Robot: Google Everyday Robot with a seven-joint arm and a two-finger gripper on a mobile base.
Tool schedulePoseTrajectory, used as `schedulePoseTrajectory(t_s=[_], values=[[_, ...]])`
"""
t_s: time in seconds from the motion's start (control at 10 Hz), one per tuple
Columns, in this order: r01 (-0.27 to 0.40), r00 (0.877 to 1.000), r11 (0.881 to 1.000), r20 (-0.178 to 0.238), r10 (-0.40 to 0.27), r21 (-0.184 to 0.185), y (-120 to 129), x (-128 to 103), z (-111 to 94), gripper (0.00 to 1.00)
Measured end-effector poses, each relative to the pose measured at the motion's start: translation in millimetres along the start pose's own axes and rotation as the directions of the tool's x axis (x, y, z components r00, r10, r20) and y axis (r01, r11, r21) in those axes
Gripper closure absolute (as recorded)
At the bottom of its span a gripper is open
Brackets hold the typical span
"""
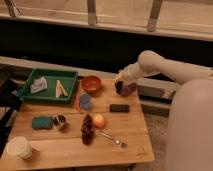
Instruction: Wipe purple bowl with brush
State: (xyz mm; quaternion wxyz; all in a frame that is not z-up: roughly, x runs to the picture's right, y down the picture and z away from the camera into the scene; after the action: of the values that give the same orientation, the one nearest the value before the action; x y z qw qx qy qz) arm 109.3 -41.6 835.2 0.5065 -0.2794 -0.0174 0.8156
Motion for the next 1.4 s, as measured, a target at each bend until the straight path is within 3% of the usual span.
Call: schedulePoseTrajectory(t_s=[0.4, 0.8, 1.1, 1.4], values=[[-0.113, 0.993, 0.993, -0.030, 0.113, -0.016, -36, 8, 29, 1.00], [-0.149, 0.988, 0.987, -0.047, 0.146, -0.057, -39, 12, 41, 1.00], [-0.164, 0.986, 0.986, -0.037, 0.163, -0.020, -53, 17, 21, 1.00], [-0.173, 0.985, 0.985, -0.017, 0.173, 0.003, -62, 2, 15, 1.00]])
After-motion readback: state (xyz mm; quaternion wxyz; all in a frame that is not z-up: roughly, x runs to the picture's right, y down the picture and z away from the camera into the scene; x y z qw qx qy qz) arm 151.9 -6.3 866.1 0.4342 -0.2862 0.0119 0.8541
